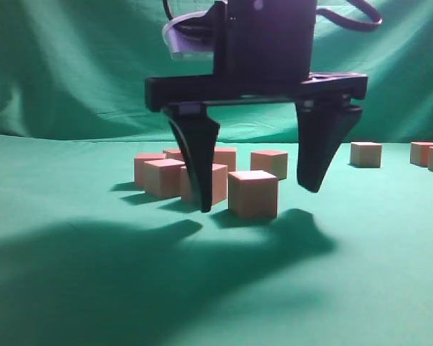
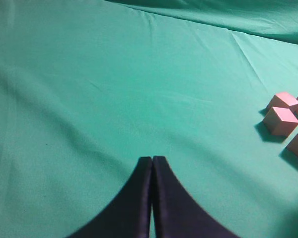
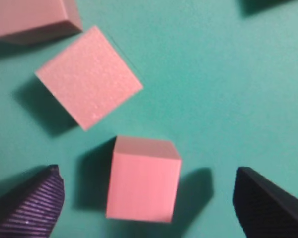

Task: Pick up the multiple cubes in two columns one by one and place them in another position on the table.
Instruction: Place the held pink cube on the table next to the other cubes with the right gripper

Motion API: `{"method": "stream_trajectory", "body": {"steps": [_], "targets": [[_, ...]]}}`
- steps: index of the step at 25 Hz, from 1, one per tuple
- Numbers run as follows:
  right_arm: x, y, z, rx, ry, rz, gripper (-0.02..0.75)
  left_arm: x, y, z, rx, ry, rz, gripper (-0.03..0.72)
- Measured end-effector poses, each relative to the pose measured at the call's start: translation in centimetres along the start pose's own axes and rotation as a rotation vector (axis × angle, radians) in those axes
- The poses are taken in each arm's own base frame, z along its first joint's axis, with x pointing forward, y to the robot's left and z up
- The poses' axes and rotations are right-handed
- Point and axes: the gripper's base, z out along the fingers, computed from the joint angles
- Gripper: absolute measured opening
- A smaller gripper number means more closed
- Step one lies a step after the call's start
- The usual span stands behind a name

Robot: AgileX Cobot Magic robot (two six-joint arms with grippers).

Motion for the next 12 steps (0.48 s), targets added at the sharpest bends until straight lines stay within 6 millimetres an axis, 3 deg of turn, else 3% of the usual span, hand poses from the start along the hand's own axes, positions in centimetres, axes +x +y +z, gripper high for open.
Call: {"method": "stream_trajectory", "body": {"steps": [3,4,12], "targets": [[-0.6,0.0,-1.2,0.025,0.031,-0.018,0.611,0.0,0.0,0.0,0.0,0.0,0.0,0.0],[-1.0,-0.1,-1.9,0.035,0.035,-0.025,0.651,0.0,0.0,0.0,0.0,0.0,0.0,0.0],[-5.0,-1.5,-8.0,0.213,-0.068,-0.097,0.632,0.0,0.0,0.0,0.0,0.0,0.0,0.0]]}}
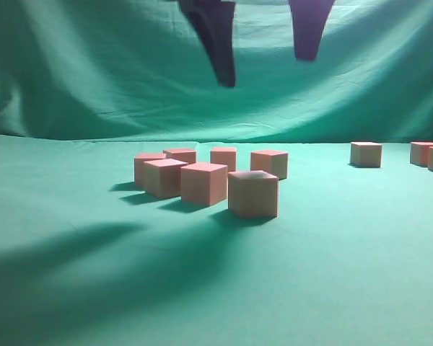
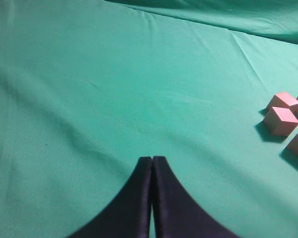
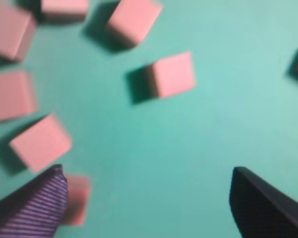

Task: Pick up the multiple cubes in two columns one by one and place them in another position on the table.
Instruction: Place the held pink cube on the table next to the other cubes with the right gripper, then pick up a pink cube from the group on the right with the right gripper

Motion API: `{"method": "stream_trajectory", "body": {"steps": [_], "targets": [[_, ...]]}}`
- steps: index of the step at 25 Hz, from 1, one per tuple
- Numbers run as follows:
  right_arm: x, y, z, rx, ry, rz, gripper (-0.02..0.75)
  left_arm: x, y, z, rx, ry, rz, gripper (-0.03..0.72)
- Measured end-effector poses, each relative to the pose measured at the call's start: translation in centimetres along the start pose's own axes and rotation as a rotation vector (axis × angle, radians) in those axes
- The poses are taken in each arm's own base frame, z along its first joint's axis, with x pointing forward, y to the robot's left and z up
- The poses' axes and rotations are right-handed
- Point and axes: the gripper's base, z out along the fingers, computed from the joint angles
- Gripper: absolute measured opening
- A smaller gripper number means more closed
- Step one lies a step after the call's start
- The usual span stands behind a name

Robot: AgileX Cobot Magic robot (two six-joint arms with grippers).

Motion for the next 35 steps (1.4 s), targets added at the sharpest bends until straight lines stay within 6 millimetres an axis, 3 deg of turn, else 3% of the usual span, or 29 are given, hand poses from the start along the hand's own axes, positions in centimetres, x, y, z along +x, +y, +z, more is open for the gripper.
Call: {"method": "stream_trajectory", "body": {"steps": [4,8,11,14,19,24,28,33,35], "targets": [[-0.4,-4.0,-1.9,0.04,-0.06,0.071,0.632,0.0,0.0,0.0,0.0,0.0,0.0,0.0],[0.2,-10.7,-3.1,0.067,-0.071,0.239,0.632,0.0,0.0,0.0,0.0,0.0,0.0,0.0],[1.1,-15.6,-2.7,0.077,-0.043,0.37,0.632,0.0,0.0,0.0,0.0,0.0,0.0,0.0],[2.8,-19.3,-0.8,0.075,0.034,0.471,0.632,0.0,0.0,0.0,0.0,0.0,0.0,0.0],[6.2,-21.6,3.3,0.046,0.156,0.542,0.632,0.0,0.0,0.0,0.0,0.0,0.0,0.0],[7.8,-23.2,6.5,0.0,0.117,0.615,0.632,0.0,0.0,0.0,0.0,0.0,0.0,0.0],[7.8,-24.4,9.0,-0.029,0.091,0.644,0.632,0.0,0.0,0.0,0.0,0.0,0.0,0.0],[7.1,-24.2,11.8,-0.053,0.06,0.606,0.632,0.0,0.0,0.0,0.0,0.0,0.0,0.0],[6.8,-24.2,12.8,-0.055,0.043,0.599,0.577,0.0,0.0,0.0,0.0,0.0,0.0,0.0]]}}
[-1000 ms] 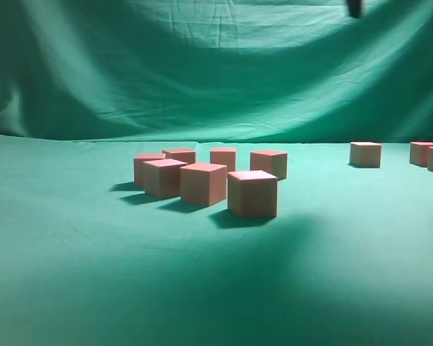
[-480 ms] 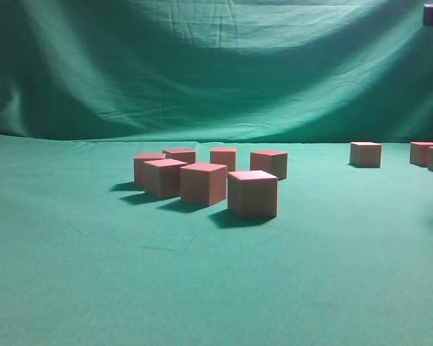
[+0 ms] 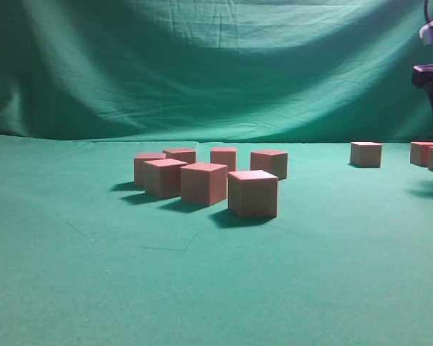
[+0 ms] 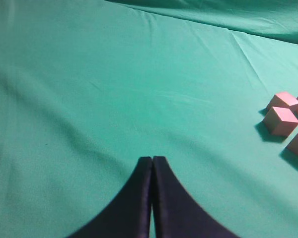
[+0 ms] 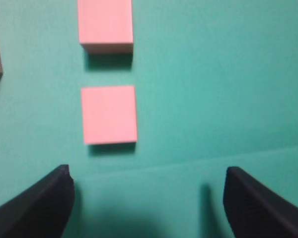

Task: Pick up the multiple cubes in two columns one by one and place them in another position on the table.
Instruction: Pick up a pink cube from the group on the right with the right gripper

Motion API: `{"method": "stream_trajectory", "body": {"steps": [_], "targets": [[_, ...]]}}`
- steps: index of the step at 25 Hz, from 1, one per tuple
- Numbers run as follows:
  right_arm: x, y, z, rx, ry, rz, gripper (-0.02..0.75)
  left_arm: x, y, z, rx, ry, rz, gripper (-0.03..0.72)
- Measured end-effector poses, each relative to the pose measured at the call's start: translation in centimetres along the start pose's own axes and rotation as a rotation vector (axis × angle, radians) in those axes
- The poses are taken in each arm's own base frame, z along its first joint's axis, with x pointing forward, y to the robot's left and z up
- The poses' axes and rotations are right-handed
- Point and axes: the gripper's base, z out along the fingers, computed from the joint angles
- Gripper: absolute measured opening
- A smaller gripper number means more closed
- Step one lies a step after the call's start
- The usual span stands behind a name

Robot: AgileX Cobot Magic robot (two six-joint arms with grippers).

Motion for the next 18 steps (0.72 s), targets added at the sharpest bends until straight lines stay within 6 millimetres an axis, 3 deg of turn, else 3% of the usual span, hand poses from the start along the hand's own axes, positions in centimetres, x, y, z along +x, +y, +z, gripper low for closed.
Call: {"method": "stream_trajectory", "body": {"steps": [4,5,15,18], "targets": [[-0.4,0.3,1.3,-0.012,-0.036,-0.009,0.583,0.0,0.0,0.0,0.0,0.0,0.0,0.0],[-0.5,0.3,1.6,-0.014,-0.042,-0.011,0.535,0.0,0.0,0.0,0.0,0.0,0.0,0.0],[-0.6,0.7,4.1,-0.027,-0.052,-0.012,0.535,0.0,0.0,0.0,0.0,0.0,0.0,0.0],[-0.7,0.7,4.1,-0.029,-0.063,-0.012,0.411,0.0,0.0,0.0,0.0,0.0,0.0,0.0]]}}
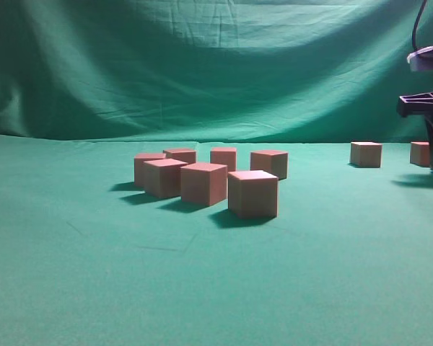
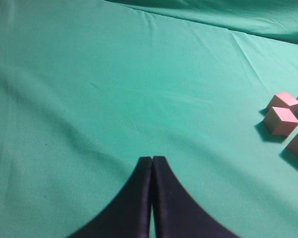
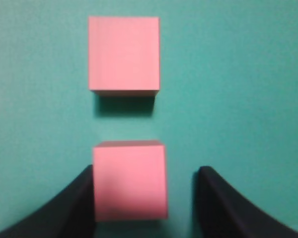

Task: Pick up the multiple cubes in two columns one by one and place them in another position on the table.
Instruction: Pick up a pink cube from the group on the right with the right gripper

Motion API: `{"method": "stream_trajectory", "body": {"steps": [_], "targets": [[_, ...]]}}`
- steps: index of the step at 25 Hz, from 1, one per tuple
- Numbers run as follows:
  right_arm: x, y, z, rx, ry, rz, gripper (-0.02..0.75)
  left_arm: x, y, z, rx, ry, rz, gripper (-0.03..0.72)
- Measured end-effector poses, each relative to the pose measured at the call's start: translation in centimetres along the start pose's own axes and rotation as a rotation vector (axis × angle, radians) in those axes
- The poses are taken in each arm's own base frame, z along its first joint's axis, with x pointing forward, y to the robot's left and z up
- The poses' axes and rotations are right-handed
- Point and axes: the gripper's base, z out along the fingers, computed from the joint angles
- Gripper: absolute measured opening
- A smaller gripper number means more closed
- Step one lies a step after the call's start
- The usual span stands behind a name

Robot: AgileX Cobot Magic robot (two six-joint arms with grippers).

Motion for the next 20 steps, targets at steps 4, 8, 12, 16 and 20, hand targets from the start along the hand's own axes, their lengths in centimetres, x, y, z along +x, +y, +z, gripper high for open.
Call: {"method": "stream_trajectory", "body": {"steps": [4,8,12,16,20], "targets": [[0.0,0.0,0.0,-0.001,-0.004,0.0,0.26,0.0,0.0,0.0,0.0,0.0,0.0,0.0],[-0.1,0.0,-0.2,0.006,0.022,0.001,0.269,0.0,0.0,0.0,0.0,0.0,0.0,0.0],[-1.1,-0.2,-1.6,0.023,0.078,0.011,0.269,0.0,0.0,0.0,0.0,0.0,0.0,0.0],[-2.0,-0.3,-4.1,0.033,0.125,0.029,0.269,0.0,0.0,0.0,0.0,0.0,0.0,0.0],[-1.7,0.0,-8.4,0.025,0.117,0.029,0.269,0.0,0.0,0.0,0.0,0.0,0.0,0.0]]}}
